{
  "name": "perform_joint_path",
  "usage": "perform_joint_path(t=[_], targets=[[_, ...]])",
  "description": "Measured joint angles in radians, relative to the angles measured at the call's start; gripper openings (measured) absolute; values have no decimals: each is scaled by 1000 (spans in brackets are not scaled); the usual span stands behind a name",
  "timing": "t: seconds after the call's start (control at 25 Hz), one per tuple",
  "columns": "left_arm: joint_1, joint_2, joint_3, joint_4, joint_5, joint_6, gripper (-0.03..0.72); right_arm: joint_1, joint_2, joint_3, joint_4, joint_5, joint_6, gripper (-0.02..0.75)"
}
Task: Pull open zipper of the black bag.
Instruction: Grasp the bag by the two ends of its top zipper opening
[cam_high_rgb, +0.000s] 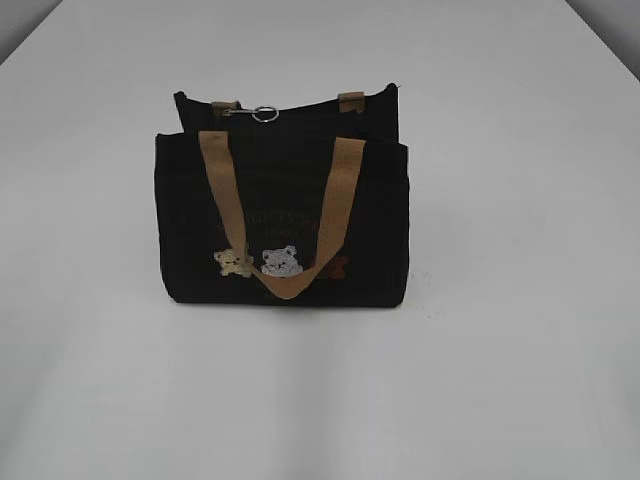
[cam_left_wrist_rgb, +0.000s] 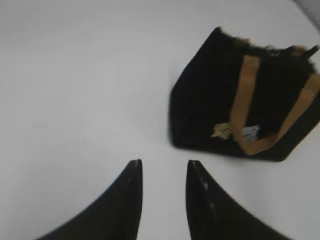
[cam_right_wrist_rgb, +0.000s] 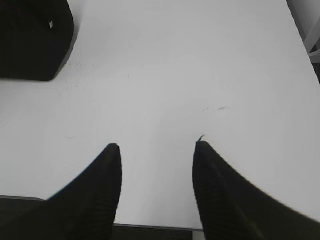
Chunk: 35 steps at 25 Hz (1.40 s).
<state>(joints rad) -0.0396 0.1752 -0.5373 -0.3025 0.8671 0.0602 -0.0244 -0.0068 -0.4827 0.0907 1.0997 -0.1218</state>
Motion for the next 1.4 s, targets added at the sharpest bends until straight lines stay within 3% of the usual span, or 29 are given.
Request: perform_joint_path(t=[0.12,0.28,0.4,0.52,0.76,0.88,1.16,1.4], targets=[[-2,309,-13,-269,-265,223,246,0,0,0,0,0,0,371],[-3,745,-72,-708,-376,776,282,0,0,0,0,0,0,371],[-3,924,-118,-981,-389,1174,288,0,0,0,0,0,0,371],[-3,1059,-141,-1143,-377,1488,289,0,0,0,0,0,0,371],[-3,1228,-144,-1378,-227,1964,300,0,0,0,0,0,0,371],[-3,1286,-144,-1417,-173,2100,348,0,0,0,0,0,0,371],[-3,1380,-144,-1424,-132,2282,405,0,0,0,0,0,0,371],[-3,1450,-174,-1424,-81,2335,408,0,0,0,0,0,0,371]])
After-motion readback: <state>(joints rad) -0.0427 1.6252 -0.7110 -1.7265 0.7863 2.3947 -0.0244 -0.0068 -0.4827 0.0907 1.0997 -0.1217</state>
